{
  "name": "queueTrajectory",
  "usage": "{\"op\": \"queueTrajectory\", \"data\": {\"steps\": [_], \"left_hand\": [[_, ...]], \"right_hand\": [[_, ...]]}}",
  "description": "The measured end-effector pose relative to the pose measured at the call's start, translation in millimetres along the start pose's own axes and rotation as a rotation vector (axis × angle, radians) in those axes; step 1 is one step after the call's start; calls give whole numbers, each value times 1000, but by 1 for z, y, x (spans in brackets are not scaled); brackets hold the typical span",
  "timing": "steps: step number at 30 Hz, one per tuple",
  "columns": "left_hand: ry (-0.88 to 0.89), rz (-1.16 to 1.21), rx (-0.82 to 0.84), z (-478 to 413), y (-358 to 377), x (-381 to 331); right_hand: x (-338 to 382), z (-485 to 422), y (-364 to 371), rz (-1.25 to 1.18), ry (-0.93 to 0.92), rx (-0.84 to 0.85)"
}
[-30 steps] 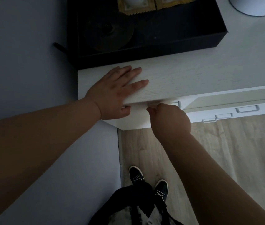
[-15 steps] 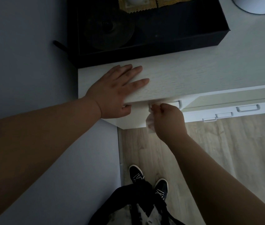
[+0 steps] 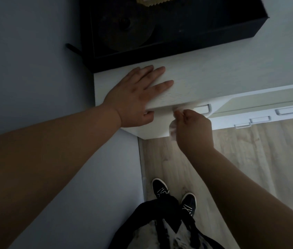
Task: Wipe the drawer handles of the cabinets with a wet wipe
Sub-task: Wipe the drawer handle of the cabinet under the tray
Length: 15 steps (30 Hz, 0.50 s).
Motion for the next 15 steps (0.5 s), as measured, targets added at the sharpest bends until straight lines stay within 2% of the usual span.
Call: {"op": "queueTrajectory", "data": {"steps": [4, 7, 12, 15], "left_hand": [[9, -2, -10, 0, -1, -1], [1, -16, 4, 0, 0, 0], [3, -14, 12, 1, 0, -1], [-2, -16, 15, -1, 0, -1]], "right_hand": [[-2, -1, -9, -163, 64, -65], [9, 3, -5, 24, -51, -45], [1, 0, -14, -62, -56, -99], [11, 5, -4, 111, -144, -22]]}}
Point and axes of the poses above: each hand's wrist, its own z-axis away from the middle knuckle, its own y-axis out of the palm, x = y × z, the point moved 10 cm from there along -z, towards the middle knuckle, and after that the axes turned 10 degrees about -y, right-handed, at the moved point
